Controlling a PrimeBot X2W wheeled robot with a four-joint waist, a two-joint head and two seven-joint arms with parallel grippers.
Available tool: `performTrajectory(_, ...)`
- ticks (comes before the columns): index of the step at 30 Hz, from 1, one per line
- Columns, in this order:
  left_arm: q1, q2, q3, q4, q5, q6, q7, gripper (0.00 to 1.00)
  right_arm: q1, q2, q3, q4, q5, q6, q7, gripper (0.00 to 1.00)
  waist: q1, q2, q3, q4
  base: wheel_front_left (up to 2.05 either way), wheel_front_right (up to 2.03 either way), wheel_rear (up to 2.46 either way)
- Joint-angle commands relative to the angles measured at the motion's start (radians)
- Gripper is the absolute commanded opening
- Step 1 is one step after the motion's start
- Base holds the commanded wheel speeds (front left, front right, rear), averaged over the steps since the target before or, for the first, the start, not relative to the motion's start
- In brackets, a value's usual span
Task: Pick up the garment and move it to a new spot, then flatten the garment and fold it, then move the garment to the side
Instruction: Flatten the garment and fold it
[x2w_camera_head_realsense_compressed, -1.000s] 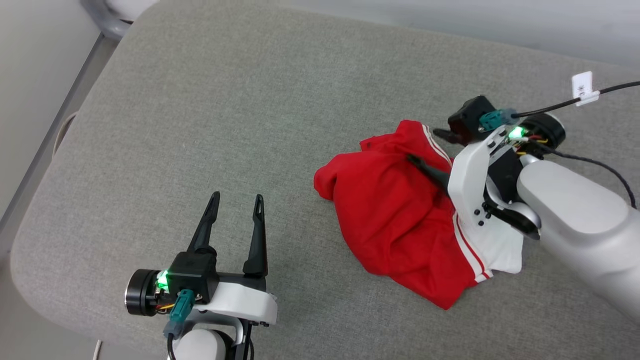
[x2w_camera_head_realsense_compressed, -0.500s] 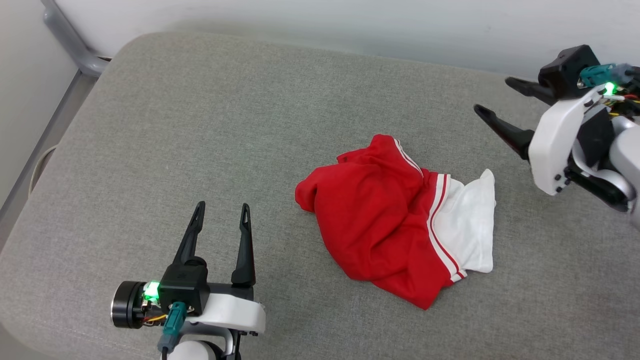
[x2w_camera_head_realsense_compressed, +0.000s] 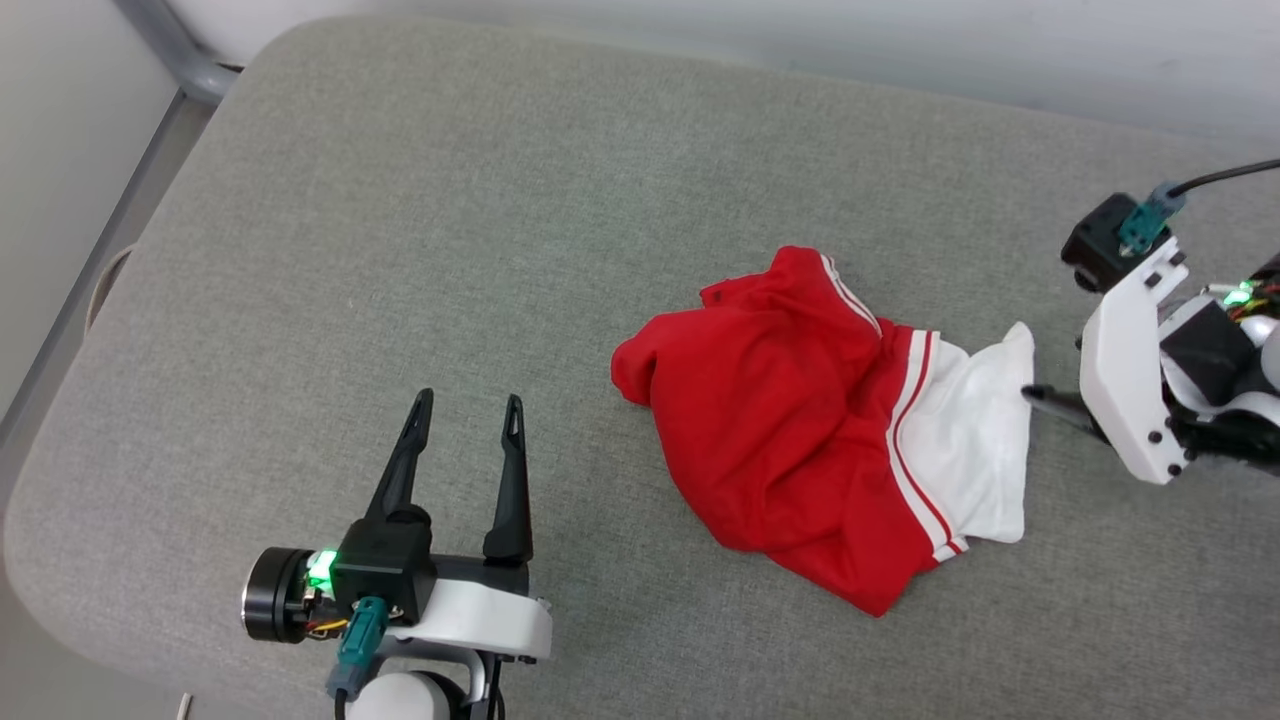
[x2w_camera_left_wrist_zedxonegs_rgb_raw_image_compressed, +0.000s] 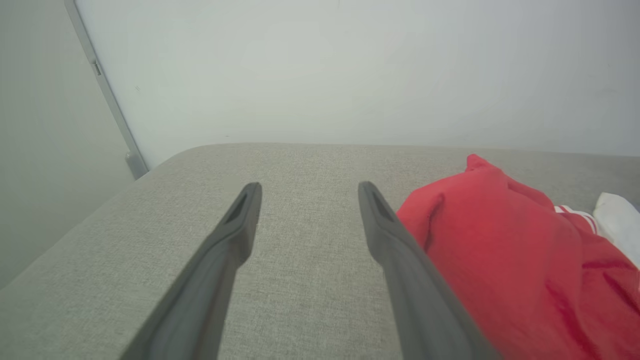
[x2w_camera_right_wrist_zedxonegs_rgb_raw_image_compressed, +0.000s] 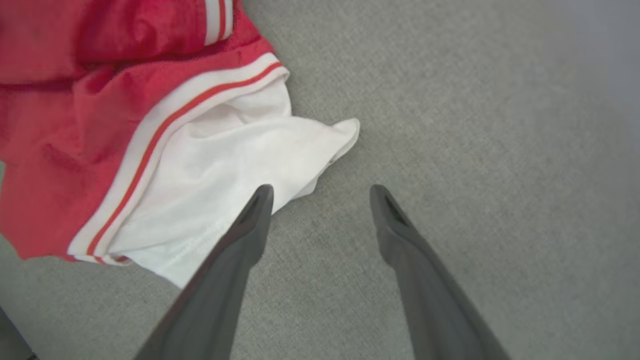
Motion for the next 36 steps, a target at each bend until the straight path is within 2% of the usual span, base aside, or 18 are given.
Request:
performTrajectory(1,-0.016,-0.001,-0.005,-0.004,-0.006,0.006,-0.003,1.0,0.017,0.008,0.004,0.011,-0.012,-0.001,0.014,1.0,0.0,0.0,0.019,0.014,0.0,0.0,0.0)
performTrajectory(7,-0.039,-0.001,-0.025,-0.006,-0.022,0.015,-0.003,1.0,0.056,0.047,-0.003,0.074,-0.033,-0.001,0.049,1.0,0.0,0.0,0.068,0.039,0.0,0.0,0.0)
performTrajectory(11,-0.049,-0.001,-0.034,-0.005,-0.029,0.021,-0.003,1.0,0.106,0.076,0.027,0.104,-0.048,-0.001,0.061,1.0,0.0,0.0,0.087,0.046,0.0,0.0,0.0)
performTrajectory(15,-0.055,-0.001,-0.036,0.004,-0.031,0.024,-0.003,1.0,0.141,0.096,0.048,0.1,-0.051,0.001,0.039,1.0,0.0,0.0,0.087,0.039,0.0,0.0,0.0)
performTrajectory(16,-0.056,-0.001,-0.035,0.006,-0.029,0.023,-0.003,1.0,0.138,0.099,0.046,0.095,-0.055,0.001,0.023,0.34,0.0,0.0,0.083,0.035,0.0,0.0,0.0)
performTrajectory(17,-0.056,-0.001,-0.034,0.009,-0.026,0.021,-0.003,1.0,0.131,0.099,0.042,0.088,-0.061,0.001,0.0,0.0,0.0,0.0,0.076,0.03,0.0,0.0,0.0)
performTrajectory(20,-0.049,-0.001,-0.027,0.018,-0.015,0.016,-0.003,1.0,0.108,0.093,0.004,0.067,-0.058,0.0,-0.085,0.0,0.0,0.0,0.047,0.013,0.0,0.0,0.0)
performTrajectory(21,-0.044,-0.001,-0.024,0.02,-0.013,0.013,-0.003,1.0,0.094,0.083,-0.01,0.054,-0.066,0.0,-0.117,0.0,0.0,0.0,0.036,0.007,0.0,0.0,0.0)
performTrajectory(22,-0.026,-0.001,-0.014,0.025,-0.004,0.01,-0.003,1.0,0.095,0.059,-0.05,0.009,-0.071,-0.001,-0.205,0.0,0.0,0.0,0.001,-0.012,0.0,0.0,0.0)
performTrajectory(24,-0.013,-0.001,-0.005,0.026,0.0,0.007,-0.003,1.0,0.118,0.034,-0.084,-0.026,-0.069,-0.001,-0.255,0.0,0.0,0.0,-0.021,-0.026,0.0,0.0,0.0)
performTrajectory(31,0.032,-0.001,0.025,0.025,0.011,-0.005,-0.003,1.0,0.269,-0.085,-0.235,-0.125,-0.057,-0.001,-0.356,0.0,0.0,0.0,-0.068,-0.078,0.0,0.0,0.0)
performTrajectory(36,0.051,-0.001,0.042,0.023,0.019,-0.011,-0.003,1.0,0.445,-0.134,-0.378,-0.14,-0.039,-0.001,-0.401,0.0,0.0,0.0,-0.086,-0.104,0.0,0.0,0.0)
